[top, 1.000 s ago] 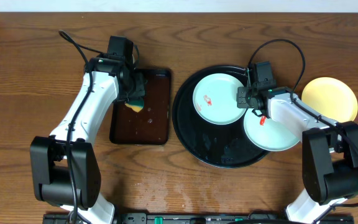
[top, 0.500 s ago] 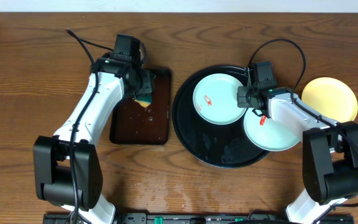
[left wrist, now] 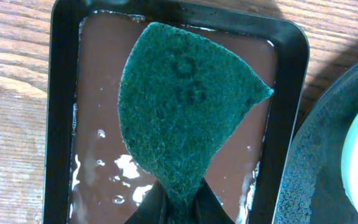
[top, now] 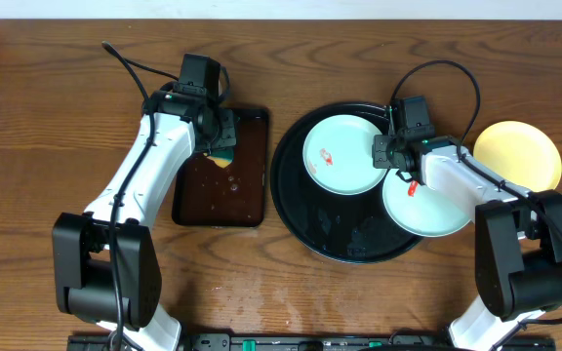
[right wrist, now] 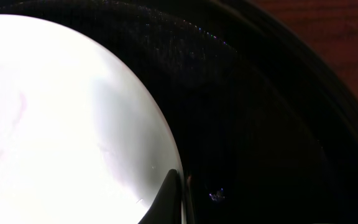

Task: Clean dirty plates on tray and stack at the side
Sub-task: 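Raise sponge with left gripper above sponge tray toward plates, then move green sponge with left gripper onto upper pale green plate, then scrub upper pale green plate with sponge in left gripper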

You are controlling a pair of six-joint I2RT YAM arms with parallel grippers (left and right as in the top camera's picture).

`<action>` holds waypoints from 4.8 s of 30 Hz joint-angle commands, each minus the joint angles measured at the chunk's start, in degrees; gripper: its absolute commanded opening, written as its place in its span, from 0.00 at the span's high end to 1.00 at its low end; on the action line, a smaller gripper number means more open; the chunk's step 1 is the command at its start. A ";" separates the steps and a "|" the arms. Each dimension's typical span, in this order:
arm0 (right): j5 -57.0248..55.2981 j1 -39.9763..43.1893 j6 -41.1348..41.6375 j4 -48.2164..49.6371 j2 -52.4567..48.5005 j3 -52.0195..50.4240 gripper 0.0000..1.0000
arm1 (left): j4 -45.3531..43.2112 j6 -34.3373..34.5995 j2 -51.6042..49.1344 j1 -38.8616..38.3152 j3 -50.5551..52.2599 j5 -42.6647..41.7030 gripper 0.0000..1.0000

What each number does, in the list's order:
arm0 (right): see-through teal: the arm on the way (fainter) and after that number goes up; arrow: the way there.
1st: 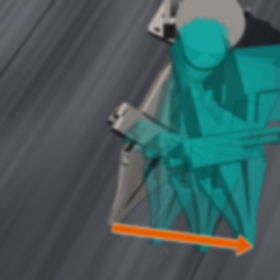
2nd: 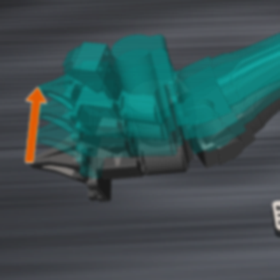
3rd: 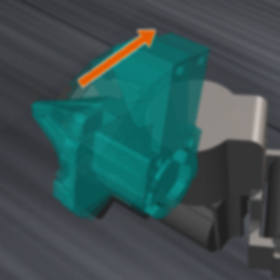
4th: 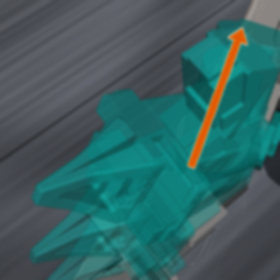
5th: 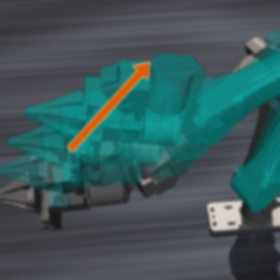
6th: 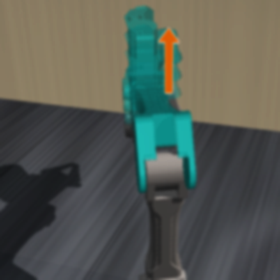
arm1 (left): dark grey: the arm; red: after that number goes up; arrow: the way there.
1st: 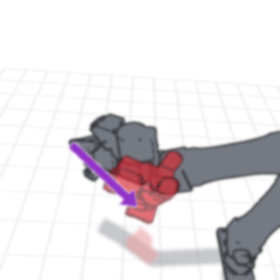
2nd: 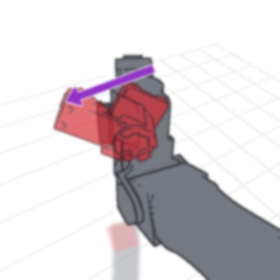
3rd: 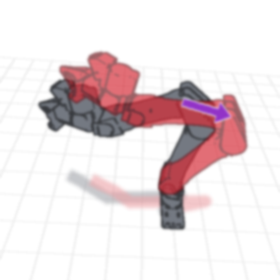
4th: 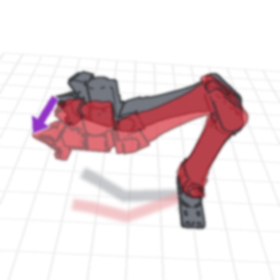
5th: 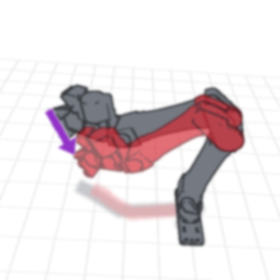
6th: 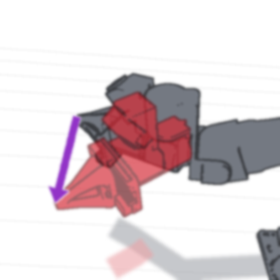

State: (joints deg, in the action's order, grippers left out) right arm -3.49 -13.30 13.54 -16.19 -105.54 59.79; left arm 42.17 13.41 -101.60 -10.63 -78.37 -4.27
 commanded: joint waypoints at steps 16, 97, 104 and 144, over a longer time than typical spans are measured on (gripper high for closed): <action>-0.96 0.35 0.07 0.15 -0.55 -0.35 0.99 | 1.68 -0.94 0.11 -1.84 -0.98 0.90 0.92; -0.52 0.35 -0.50 0.13 -0.55 -0.35 0.99 | -23.98 -1.51 -23.50 -30.29 -1.57 -12.92 0.92; -0.52 0.35 -0.50 0.15 -0.55 -0.35 0.99 | -23.39 -1.51 -22.73 -30.36 -1.97 -16.94 0.92; -0.50 0.35 -0.50 0.13 -0.55 -0.35 0.99 | -32.26 34.97 -15.96 -27.15 -2.51 -6.84 0.93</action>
State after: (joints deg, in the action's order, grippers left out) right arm -3.73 -13.19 13.34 -16.23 -105.54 59.79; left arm 10.76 46.74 -117.91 -37.01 -80.99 -11.64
